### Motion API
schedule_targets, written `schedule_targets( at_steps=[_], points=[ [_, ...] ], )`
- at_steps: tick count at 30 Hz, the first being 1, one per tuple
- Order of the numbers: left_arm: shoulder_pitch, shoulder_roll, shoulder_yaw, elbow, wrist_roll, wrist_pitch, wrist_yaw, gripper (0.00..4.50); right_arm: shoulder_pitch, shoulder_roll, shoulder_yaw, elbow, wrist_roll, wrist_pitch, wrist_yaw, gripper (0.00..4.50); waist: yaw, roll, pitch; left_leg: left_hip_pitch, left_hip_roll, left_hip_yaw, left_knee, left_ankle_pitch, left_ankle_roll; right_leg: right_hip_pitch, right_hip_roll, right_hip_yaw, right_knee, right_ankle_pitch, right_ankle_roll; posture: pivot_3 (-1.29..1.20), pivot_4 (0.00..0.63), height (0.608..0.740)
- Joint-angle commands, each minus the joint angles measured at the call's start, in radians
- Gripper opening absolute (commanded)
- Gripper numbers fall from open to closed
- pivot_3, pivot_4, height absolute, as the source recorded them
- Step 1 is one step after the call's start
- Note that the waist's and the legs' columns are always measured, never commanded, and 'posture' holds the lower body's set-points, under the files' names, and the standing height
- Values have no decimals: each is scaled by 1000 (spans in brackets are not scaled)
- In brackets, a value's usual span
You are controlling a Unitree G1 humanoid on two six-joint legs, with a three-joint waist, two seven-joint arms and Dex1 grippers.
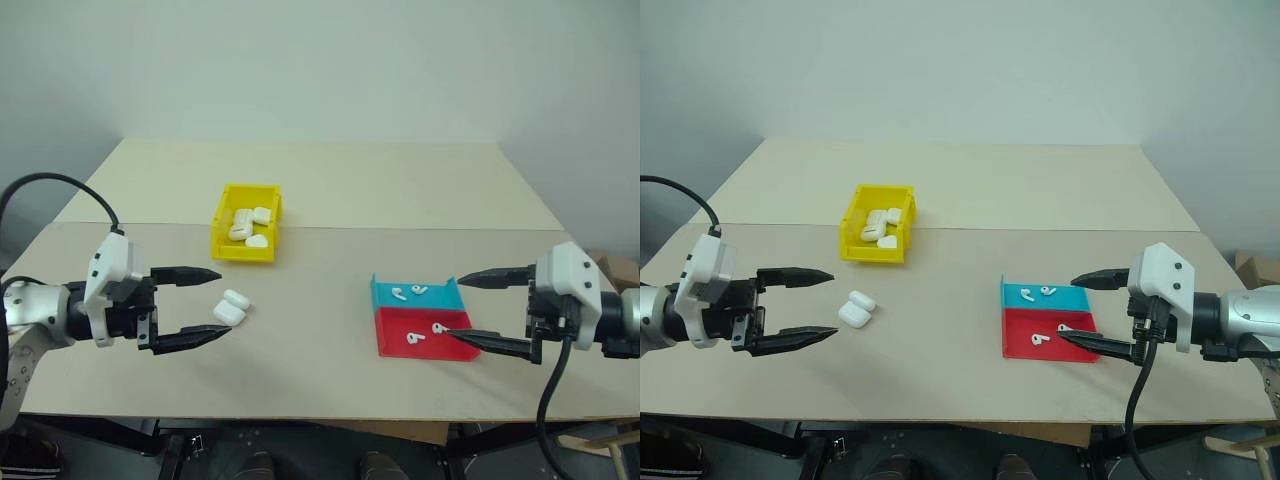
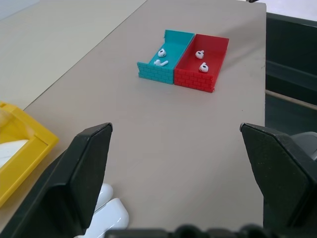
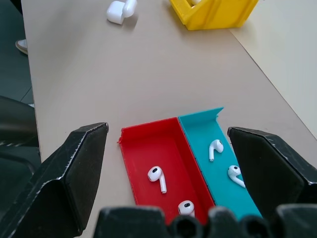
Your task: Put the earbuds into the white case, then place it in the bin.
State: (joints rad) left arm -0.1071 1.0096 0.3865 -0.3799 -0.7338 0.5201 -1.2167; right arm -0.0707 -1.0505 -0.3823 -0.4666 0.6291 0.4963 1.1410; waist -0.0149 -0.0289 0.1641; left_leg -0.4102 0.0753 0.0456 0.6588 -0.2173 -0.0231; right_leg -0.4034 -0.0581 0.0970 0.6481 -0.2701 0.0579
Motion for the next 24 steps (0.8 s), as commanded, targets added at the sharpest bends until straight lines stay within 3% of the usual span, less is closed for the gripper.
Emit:
schedule_targets(
  at_steps=[1, 9, 19, 21, 24],
  points=[
    [-14, 0, 0, -15, 9, -30, -1, 4500, -16, 2, -15, -17, 0, -20, -11, 4484, 0, 0, 0, 0, 0, 0, 0, 0, 0, 0, 0, 0, 0, 0, 0, 0, 150, 740],
    [-6, 8, -7, -22, 39, -44, 13, 4500, -21, 2, -10, -15, 2, -21, -20, 4484, 0, 0, 0, 0, 0, 0, 0, 0, 0, 0, 0, 0, 0, 0, 0, 0, 150, 740],
    [-9, 16, -65, -124, 226, -18, 249, 4500, -50, -2, 3, -17, 14, 3, -38, 4484, 1, 0, 0, 0, 0, 0, 0, 0, 0, 0, 0, 0, 0, 0, 0, 0, 150, 740],
    [-43, 35, -101, -126, 239, 45, 287, 4500, -49, -1, 0, -18, 19, 9, -44, 4484, 1, 0, 0, -1, 0, 0, 0, 0, 0, 0, 0, 0, 0, 0, 0, 0, 150, 740],
    [-174, 126, -191, -125, 190, 343, 341, 4500, -39, 4, -7, -31, 23, 16, -53, 4484, 3, -2, 1, 0, 0, -1, 0, 0, 0, 0, 0, 0, 1, 0, 0, 0, 150, 740]
  ],
)
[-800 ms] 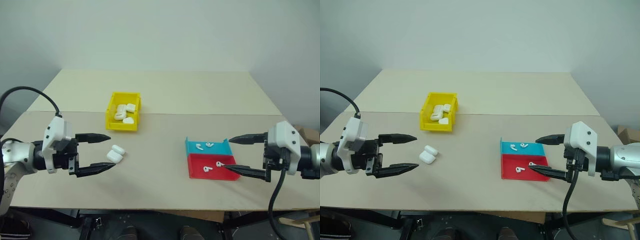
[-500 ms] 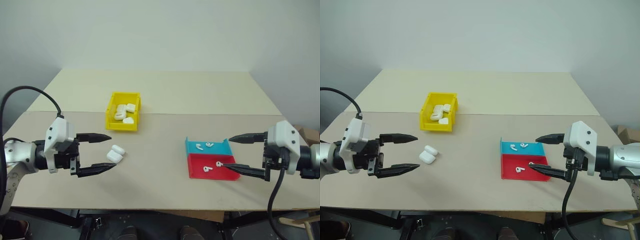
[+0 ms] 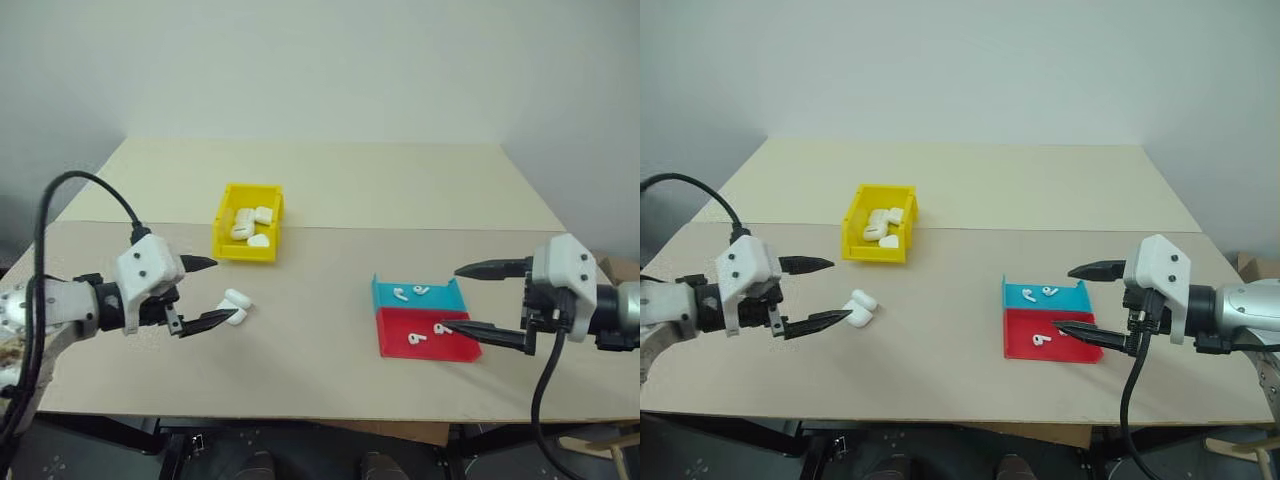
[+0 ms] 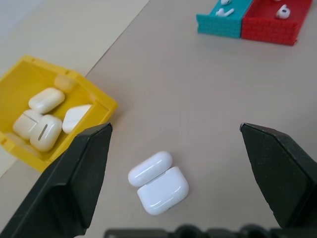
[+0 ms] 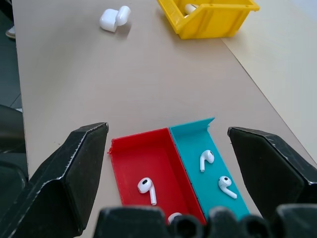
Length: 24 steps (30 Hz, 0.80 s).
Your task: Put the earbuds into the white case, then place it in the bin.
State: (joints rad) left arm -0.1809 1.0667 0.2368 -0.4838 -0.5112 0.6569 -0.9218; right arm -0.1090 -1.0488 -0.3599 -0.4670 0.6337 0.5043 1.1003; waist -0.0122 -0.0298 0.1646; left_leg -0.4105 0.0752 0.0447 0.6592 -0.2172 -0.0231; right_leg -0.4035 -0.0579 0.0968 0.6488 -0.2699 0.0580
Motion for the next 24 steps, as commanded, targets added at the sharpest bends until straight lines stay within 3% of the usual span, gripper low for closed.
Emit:
schedule_targets(
  at_steps=[1, 6, 10, 16, 19, 24],
  points=[
    [-155, 89, -74, -13, -50, 291, 55, 4500, 4, 4, -31, -35, 19, 9, -15, 4484, 1, -1, 0, 0, 0, 0, 0, 0, 0, 0, 0, 0, 0, 0, 0, 0, 150, 740],
    [-387, 102, -192, 67, -92, 558, 73, 4500, 16, 17, -34, -55, 26, 17, -41, 4484, -2, -1, 0, -1, 0, -1, 0, 0, 0, -1, 0, 0, 0, 0, 1, 0, 150, 740],
    [-503, 143, -339, 92, -32, 607, 63, 4500, 23, 33, -30, -69, 26, 20, -61, 4484, -5, -1, 1, -2, 0, -2, 0, 0, 0, -2, 1, 0, 0, 0, 1, 0, 150, 740],
    [-690, -23, -355, 161, -9, 824, 215, 4500, 19, 50, -12, -80, 28, 27, -81, 4484, 2, -2, 1, -4, -1, -3, 1, 0, 0, -1, 1, -1, 0, 0, 1, 0, 150, 740],
    [-759, -57, -365, 181, -34, 932, 241, 4500, 14, 44, -16, -76, 38, 31, -79, 4484, 1, -2, 1, -4, -2, -4, 1, 0, 0, -1, 1, -1, 0, 0, 1, 0, 150, 740],
    [-767, -80, -430, 144, -56, 958, 358, 4500, -20, 21, -11, -50, 52, 47, -55, 4484, -6, -2, 1, -4, -2, -5, 1, 0, 1, -2, 1, -1, 1, 0, 1, 0, 150, 740]
  ],
)
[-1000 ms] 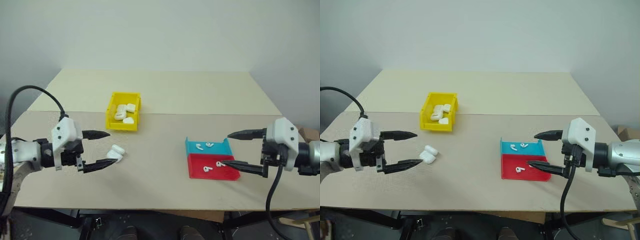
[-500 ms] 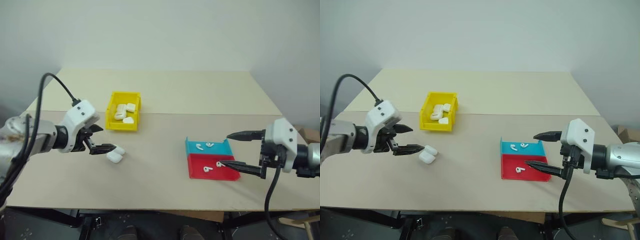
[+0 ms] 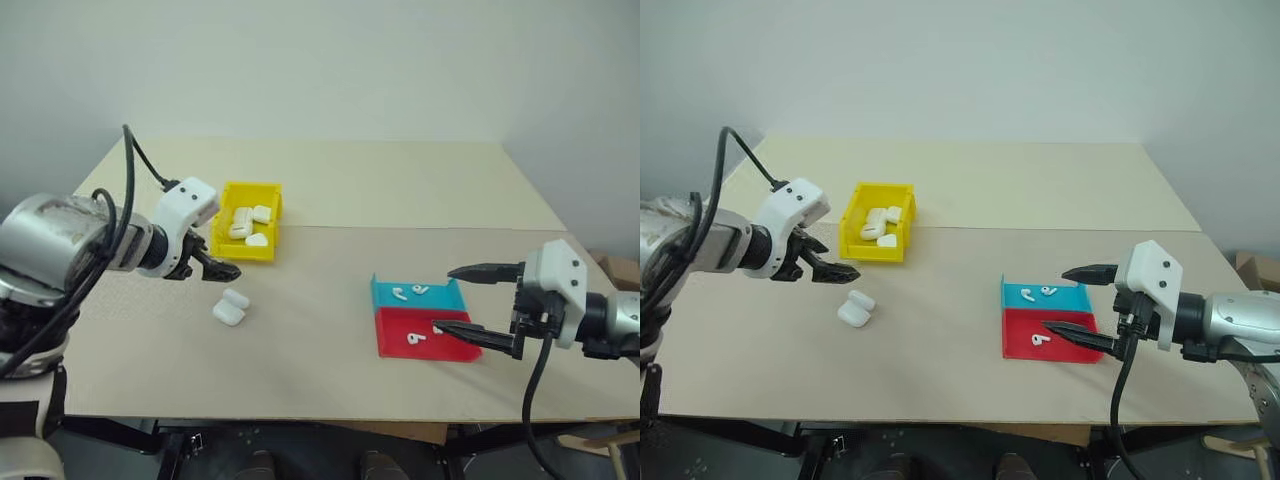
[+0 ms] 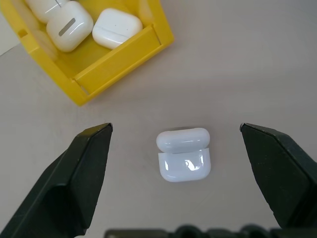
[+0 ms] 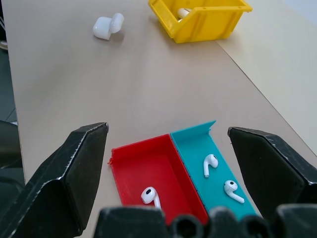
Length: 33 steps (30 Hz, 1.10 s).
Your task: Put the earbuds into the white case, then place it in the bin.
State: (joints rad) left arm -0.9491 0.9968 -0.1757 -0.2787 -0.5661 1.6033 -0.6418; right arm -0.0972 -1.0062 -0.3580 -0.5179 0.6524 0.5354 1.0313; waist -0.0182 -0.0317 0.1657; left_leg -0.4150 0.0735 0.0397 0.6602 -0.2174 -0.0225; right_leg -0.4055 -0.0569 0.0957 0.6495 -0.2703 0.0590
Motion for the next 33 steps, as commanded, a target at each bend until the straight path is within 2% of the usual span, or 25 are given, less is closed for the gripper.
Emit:
schedule_targets(
  at_steps=[1, 4, 7, 10, 13, 16, 18, 21, 27, 33],
  points=[
    [17, -24, -13, -79, -6, 11, 114, 4500, -41, -24, -10, 5, 36, 21, 16, 4484, 1, 0, 0, 0, 0, 0, 0, 0, 0, 0, 0, 0, 0, 0, 0, 0, 150, 740],
    [48, -97, 29, -46, -49, 11, 243, 4500, -60, -30, 1, 18, 41, 34, 28, 4484, 5, 0, 0, 0, -1, 0, 0, 0, 0, 1, -1, 0, 0, 0, 0, 0, 150, 740],
    [27, -121, 19, 30, -125, 11, 407, 4500, -66, -39, 3, 26, 44, 43, 46, 4484, 7, 0, 0, 0, -1, -2, 1, 0, 0, 1, -1, -1, 0, 0, 0, 0, 150, 740],
    [-51, -10, -114, 88, -344, 11, 451, 4500, -76, -51, 2, 38, 50, 49, 60, 4484, 4, -2, 1, -1, -2, -2, 1, 0, 0, 1, -1, -1, 0, 0, 0, 0, 150, 740],
    [-138, 47, -226, 163, -543, 11, 532, 4500, -90, -60, 10, 50, 51, 51, 66, 4484, 4, -1, 1, -1, -2, -3, 0, 0, 0, 0, -2, -1, 0, 0, 0, 0, 150, 740],
    [-193, 26, -296, 271, -706, 11, 698, 4500, -92, -63, 12, 53, 49, 50, 70, 4484, 8, -1, 1, 0, -3, -3, 0, 0, 0, 1, -2, -1, 1, 0, 0, 0, 150, 740],
    [-174, -25, -281, 301, -766, 11, 859, 4500, -93, -63, 12, 53, 49, 52, 71, 4484, 9, -1, 1, 0, -3, -4, 1, 0, 0, 2, -2, -1, 1, 0, 1, 0, 150, 740],
    [-184, -42, -311, 371, -909, 11, 1010, 4500, -86, -65, 3, 49, 50, 53, 74, 4484, 8, -2, 1, 0, -4, -4, 1, 0, 0, 2, -3, -1, 1, 0, 1, 0, 150, 740],
    [-177, -112, -340, 496, -1044, 11, 1221, 4500, -82, -72, -9, 45, 54, 66, 81, 4484, 6, -1, 1, -1, -4, -4, 1, 0, 0, 1, -3, -1, 2, 0, 1, 0, 150, 740],
    [-176, -150, -374, 554, -1141, 11, 1310, 4500, -92, -82, -5, 47, 56, 74, 87, 4484, 6, -1, 1, 0, -4, -4, 1, 1, -2, 1, -3, -2, 2, 0, 1, 0, 150, 740]
  ],
)
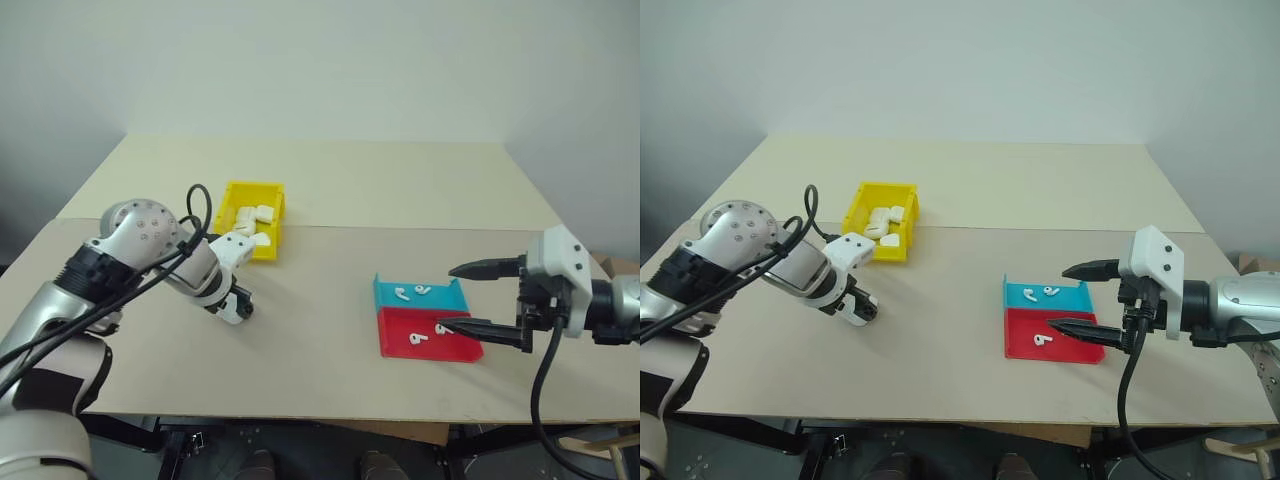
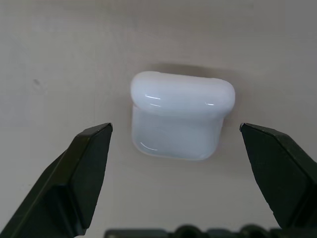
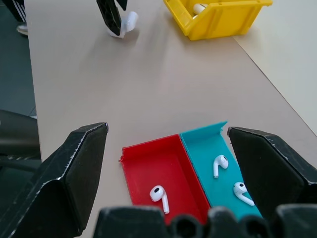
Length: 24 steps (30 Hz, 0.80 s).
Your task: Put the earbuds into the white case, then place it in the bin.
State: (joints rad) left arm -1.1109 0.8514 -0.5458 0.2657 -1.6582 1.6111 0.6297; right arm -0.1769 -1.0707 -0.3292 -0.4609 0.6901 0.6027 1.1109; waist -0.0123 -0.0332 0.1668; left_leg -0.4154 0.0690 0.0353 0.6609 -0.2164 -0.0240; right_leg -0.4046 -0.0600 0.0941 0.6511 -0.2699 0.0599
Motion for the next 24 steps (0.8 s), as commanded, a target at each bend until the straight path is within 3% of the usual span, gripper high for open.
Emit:
schedule_targets(
  at_steps=[1, 8, 18, 24],
  points=[
    [-10, -12, -4, 16, -57, 3, 51, 4500, -11, -20, -35, -10, 19, 8, 9, 4484, 0, 0, 0, 0, 0, 0, 0, 0, 0, 0, 0, 0, 0, 0, 0, 0, 150, 740],
    [-3, -70, 9, 92, -30, 3, 100, 4500, -14, -32, -49, -17, 29, 24, 8, 4484, 1, 0, 0, 0, 0, 0, 0, 0, -1, 0, 0, 0, 0, 0, 0, 0, 150, 740],
    [9, -79, -4, 110, 15, 3, 83, 4500, 15, -27, -79, -45, 37, 44, -8, 4484, 1, 0, 0, 0, 0, 0, 0, 1, -1, 1, 0, 0, 0, 0, 0, 0, 150, 740],
    [17, -70, 7, 90, 27, 3, 80, 3097, 24, -27, -86, -49, 39, 44, -14, 4500, 0, 0, 0, 1, 0, 0, 0, 1, -2, 1, 0, 0, 0, 0, 0, 0, 150, 740]
  ],
)
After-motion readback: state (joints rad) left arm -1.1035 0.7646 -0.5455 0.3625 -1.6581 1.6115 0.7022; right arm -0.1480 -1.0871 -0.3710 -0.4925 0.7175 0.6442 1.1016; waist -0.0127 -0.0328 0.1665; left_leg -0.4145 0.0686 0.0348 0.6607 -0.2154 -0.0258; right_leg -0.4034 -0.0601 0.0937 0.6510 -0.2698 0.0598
